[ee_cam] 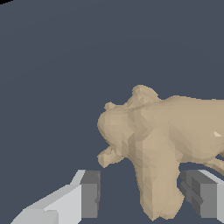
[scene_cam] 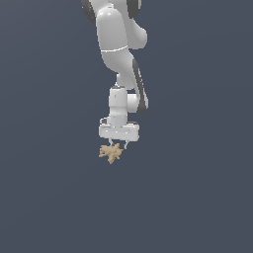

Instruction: Pick up the object and move it to a goal position.

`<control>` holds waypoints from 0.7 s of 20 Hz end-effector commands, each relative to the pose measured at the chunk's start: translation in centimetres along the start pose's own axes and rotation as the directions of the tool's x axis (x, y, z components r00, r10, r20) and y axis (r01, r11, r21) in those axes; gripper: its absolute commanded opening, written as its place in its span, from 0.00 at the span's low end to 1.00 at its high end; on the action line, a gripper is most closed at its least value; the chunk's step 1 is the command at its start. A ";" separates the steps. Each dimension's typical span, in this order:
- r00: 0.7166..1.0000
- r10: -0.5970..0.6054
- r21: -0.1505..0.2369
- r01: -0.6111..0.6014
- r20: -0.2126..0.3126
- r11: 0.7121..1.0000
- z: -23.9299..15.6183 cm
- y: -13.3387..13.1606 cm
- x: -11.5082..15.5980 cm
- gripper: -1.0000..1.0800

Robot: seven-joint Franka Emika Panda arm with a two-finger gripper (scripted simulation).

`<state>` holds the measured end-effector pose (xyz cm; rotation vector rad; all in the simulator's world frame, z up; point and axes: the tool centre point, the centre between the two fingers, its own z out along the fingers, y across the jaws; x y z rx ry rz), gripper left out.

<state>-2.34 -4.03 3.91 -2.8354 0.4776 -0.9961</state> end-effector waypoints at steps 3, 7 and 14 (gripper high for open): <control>1.000 0.001 -0.002 -0.001 0.001 1.000 0.0 0.1 0.0 0.00; 1.000 0.000 0.000 0.000 0.000 1.000 0.1 -0.2 0.1 0.00; 1.000 0.002 0.002 -0.002 0.001 1.000 0.7 -2.5 1.2 0.00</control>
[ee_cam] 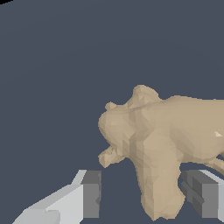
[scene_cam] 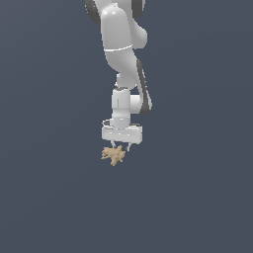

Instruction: Pick up the object and move it to a goal position.

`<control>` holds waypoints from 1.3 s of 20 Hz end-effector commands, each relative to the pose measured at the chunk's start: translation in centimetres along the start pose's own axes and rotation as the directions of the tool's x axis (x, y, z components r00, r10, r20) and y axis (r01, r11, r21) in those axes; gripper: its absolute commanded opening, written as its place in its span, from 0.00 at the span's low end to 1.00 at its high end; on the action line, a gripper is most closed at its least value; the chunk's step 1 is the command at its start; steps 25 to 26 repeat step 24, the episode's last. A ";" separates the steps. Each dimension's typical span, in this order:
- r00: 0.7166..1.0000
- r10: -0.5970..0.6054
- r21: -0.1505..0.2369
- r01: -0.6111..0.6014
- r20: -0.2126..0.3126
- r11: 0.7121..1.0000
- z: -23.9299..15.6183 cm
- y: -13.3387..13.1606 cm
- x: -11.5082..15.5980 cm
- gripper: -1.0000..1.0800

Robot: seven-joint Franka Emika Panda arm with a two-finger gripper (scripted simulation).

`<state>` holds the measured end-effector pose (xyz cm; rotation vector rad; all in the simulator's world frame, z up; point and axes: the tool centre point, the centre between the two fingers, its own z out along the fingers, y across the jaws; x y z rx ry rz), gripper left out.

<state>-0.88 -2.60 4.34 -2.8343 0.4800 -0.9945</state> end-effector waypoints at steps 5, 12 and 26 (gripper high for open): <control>1.000 0.001 0.003 -0.001 0.000 1.000 1.0 -3.6 1.7 0.00; 1.000 0.000 0.003 0.000 0.000 1.000 2.4 -7.8 3.8 0.00; 1.000 -0.001 -0.001 0.001 -0.001 1.000 3.3 -10.2 5.2 0.00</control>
